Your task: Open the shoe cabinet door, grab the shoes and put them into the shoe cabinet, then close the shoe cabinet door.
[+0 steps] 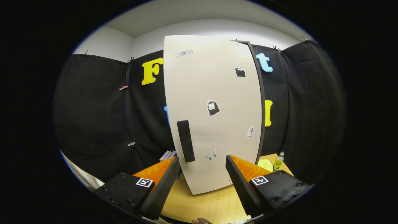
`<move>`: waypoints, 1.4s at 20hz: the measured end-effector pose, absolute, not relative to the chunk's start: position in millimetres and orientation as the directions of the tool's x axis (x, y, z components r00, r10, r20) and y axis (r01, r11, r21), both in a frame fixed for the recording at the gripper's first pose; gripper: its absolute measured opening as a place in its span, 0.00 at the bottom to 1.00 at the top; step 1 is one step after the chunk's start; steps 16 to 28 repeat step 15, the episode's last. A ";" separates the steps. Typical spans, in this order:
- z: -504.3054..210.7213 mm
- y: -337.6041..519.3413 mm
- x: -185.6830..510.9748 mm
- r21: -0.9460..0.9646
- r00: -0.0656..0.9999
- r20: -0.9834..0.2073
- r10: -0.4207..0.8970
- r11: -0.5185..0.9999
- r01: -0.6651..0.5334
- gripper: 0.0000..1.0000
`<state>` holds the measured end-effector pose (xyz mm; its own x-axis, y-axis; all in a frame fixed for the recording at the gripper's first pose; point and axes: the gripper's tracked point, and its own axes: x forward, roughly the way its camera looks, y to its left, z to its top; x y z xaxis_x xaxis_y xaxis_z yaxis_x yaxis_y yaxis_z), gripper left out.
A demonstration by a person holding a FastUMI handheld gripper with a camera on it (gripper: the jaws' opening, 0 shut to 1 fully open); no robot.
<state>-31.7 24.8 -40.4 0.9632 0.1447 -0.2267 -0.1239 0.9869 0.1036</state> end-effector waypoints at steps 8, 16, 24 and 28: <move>-29.7 23.6 -44.4 0.089 0.971 -0.195 0.141 0.988 -0.126 0.98; -18.7 25.0 -47.3 0.071 0.978 -0.151 0.141 0.989 -0.132 0.98; -18.7 25.0 -47.3 0.071 0.978 -0.151 0.141 0.989 -0.132 0.98; -18.7 25.0 -47.3 0.071 0.978 -0.151 0.141 0.989 -0.132 0.98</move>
